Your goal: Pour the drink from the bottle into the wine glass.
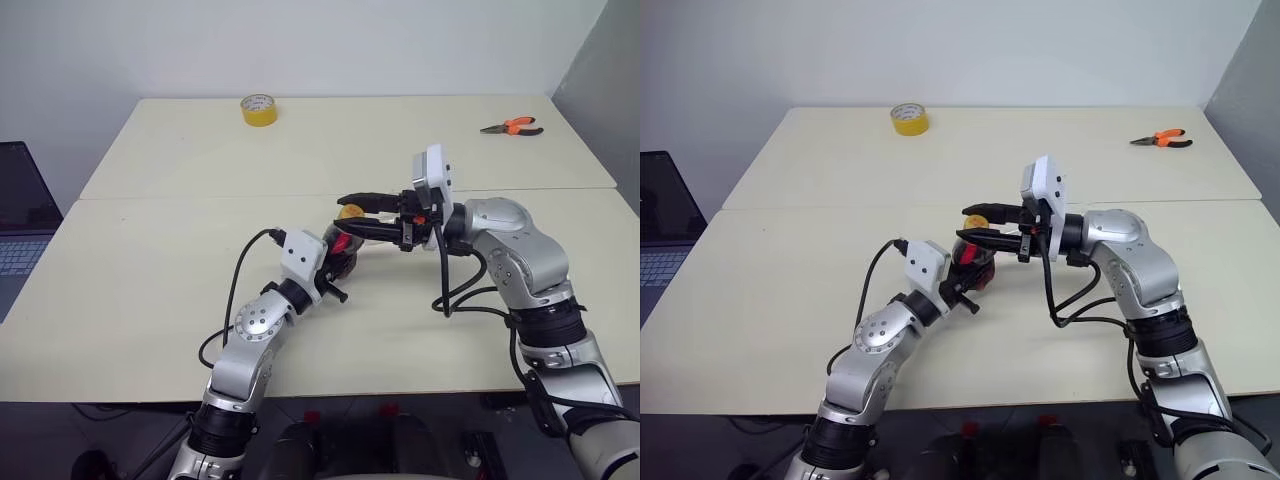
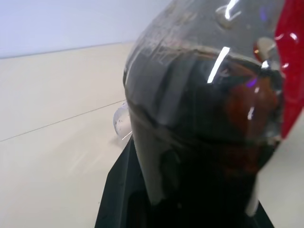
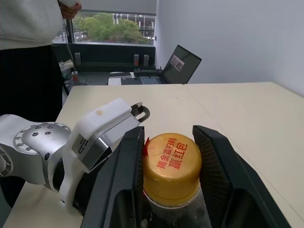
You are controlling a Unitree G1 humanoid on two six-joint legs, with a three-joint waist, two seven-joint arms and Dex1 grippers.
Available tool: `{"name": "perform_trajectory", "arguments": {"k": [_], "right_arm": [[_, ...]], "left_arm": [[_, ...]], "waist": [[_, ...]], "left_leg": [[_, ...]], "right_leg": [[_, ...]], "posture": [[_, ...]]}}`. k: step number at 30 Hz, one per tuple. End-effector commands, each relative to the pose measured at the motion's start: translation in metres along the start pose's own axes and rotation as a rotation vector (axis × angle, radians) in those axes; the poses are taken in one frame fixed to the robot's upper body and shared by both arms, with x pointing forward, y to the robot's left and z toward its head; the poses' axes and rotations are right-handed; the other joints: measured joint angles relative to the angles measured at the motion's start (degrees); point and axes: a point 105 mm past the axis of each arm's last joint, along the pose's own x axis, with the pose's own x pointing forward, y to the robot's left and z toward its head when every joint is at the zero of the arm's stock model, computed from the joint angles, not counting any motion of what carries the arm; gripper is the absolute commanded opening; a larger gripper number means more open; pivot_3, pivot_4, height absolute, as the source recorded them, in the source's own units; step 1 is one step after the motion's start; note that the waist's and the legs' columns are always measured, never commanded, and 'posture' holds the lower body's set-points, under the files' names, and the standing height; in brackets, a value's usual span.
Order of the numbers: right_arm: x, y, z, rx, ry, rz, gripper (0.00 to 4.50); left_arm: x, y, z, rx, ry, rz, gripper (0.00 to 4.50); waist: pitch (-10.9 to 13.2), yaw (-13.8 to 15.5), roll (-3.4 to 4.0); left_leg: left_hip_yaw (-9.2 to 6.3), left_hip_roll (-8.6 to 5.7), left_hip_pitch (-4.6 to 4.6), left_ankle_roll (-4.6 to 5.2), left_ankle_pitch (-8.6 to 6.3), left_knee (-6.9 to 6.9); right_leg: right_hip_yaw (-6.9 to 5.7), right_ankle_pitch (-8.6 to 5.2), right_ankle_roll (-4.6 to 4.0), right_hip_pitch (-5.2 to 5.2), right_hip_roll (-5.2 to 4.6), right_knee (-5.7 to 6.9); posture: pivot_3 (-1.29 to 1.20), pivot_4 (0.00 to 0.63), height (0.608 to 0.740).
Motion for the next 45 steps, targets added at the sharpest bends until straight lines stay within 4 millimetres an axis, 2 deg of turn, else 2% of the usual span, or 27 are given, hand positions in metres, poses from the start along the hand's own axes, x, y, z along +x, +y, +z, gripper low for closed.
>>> {"name": "perform_trajectory", "arguments": {"k": [1,2,11,21,24,27,34,38,45], "right_arm": [[0.007,0.016,0.01,-0.013,-0.026,0.111,1.27],[0.008,0.016,0.01,-0.007,-0.024,0.107,1.27],[0.012,0.013,0.014,-0.004,-0.016,0.066,4.43],[0.01,-0.004,0.029,-0.024,-0.049,-0.084,4.5],[0.014,-0.013,0.048,0.006,-0.126,-0.165,4.5],[0.025,-0.009,0.057,0.023,-0.146,-0.192,4.5],[0.052,0.003,0.049,0.065,-0.071,-0.256,4.5],[0.06,-0.006,0.034,0.087,0.01,-0.336,4.5],[0.069,-0.015,0.023,0.11,0.068,-0.421,4.5]], "left_arm": [[-0.007,0.03,0.012,0.007,-0.04,0.131,0.74],[-0.006,0.03,0.012,0.007,-0.041,0.131,0.74],[-0.005,0.03,0.013,0.002,-0.042,0.133,0.64],[-0.006,0.03,0.012,0.0,-0.042,0.135,0.64],[-0.006,0.03,0.012,-0.001,-0.042,0.137,0.64],[-0.005,0.03,0.012,-0.001,-0.043,0.137,0.64],[-0.005,0.03,0.012,-0.002,-0.046,0.136,0.64],[-0.004,0.029,0.012,-0.002,-0.046,0.136,0.64],[-0.004,0.028,0.011,-0.004,-0.046,0.137,0.64]], "waist": [[0.0,0.0,0.0],[0.0,0.0,0.0],[0.0,0.1,0.0],[0.0,0.8,-0.01],[0.0,0.8,-0.01],[0.0,0.7,-0.01],[0.0,0.6,0.0],[0.0,0.4,0.0],[0.0,0.1,0.0]], "left_leg": [[0.0,0.0,0.0,0.0,0.0,0.0],[0.0,0.0,0.0,0.0,0.0,0.0],[-0.01,-0.01,-0.01,0.0,0.0,0.02],[-0.02,-0.02,-0.01,0.0,0.0,0.1],[-0.01,-0.02,-0.01,0.0,0.0,0.09],[-0.01,0.0,-0.01,0.0,0.0,0.06],[-0.02,-0.01,-0.01,0.0,0.0,0.06],[-0.02,-0.01,0.0,0.0,0.0,0.06],[-0.02,-0.01,0.0,0.0,0.0,0.05]], "right_leg": [[0.0,0.0,0.0,0.0,0.0,0.0],[0.0,0.0,0.0,0.0,0.0,0.0],[-0.01,0.0,0.0,0.0,-0.01,0.0],[-0.01,0.0,0.0,0.02,-0.01,0.01],[0.0,0.0,0.0,0.01,-0.01,0.01],[0.0,0.0,0.0,-0.01,-0.01,0.03],[0.0,0.0,0.0,-0.01,-0.01,0.03],[0.0,0.0,0.0,-0.01,-0.01,0.05],[0.0,0.0,0.0,-0.02,0.0,0.05]], "posture": [[0.0,0.15,0.74],[0.0,0.15,0.74],[0.0,0.15,0.74],[0.0,0.15,0.74],[0.0,0.15,0.74],[0.0,0.15,0.74],[0.0,0.15,0.74],[0.0,0.15,0.74],[0.0,0.15,0.74]]}}
